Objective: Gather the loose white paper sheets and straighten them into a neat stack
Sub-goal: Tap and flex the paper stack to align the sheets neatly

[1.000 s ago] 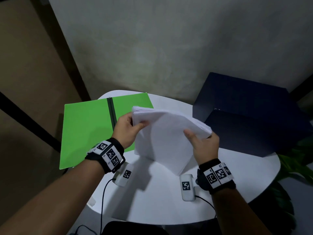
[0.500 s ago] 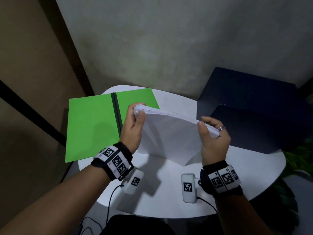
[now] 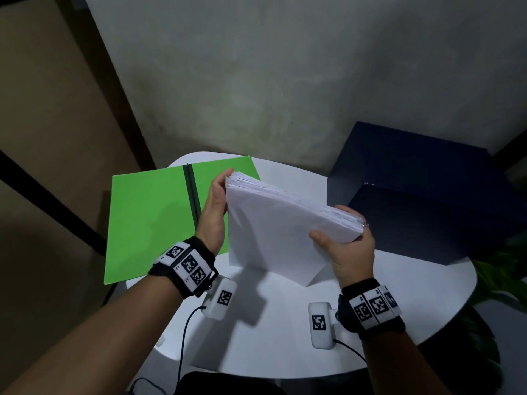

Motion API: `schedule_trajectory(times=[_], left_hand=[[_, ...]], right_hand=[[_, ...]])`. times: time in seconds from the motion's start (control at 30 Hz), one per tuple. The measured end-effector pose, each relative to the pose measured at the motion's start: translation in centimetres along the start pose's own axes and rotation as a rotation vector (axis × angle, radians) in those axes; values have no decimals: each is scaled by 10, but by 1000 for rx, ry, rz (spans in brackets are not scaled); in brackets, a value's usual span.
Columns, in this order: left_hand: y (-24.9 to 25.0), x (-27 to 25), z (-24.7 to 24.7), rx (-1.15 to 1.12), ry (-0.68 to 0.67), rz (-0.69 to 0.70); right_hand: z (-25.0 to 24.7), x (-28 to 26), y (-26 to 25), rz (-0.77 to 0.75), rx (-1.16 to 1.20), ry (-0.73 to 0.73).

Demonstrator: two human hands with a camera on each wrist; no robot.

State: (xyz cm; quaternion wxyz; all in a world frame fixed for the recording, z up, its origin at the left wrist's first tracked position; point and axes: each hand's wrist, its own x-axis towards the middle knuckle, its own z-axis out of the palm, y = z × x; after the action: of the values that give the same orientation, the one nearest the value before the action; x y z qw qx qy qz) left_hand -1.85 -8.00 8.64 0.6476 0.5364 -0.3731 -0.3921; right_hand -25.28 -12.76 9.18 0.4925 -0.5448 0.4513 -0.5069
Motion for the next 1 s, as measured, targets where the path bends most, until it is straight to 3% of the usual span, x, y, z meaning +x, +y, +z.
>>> schedule_trajectory(times=[0.07,0.17,0.33,0.43,0.73,0.9,1.0], left_hand=[[7,0,1,-49,-89,-33],[11,1,0,-10,-55,-42],[8,0,4,-23,-125,-16],[6,2,4,8,-68,-29],[1,0,4,78,-64,-33],[-1,3,5,218,-68,59],[0,1,1,142,-16,91]], right_hand=[[0,0,0,15,11,2],[1,1,1,24,8,1],[3,5,1,33,31,10],[3,6,2,28,28,8],[4,-1,7,142,21,74],[5,-1,1,166,43,57],[2,-4,2,151,45,62]])
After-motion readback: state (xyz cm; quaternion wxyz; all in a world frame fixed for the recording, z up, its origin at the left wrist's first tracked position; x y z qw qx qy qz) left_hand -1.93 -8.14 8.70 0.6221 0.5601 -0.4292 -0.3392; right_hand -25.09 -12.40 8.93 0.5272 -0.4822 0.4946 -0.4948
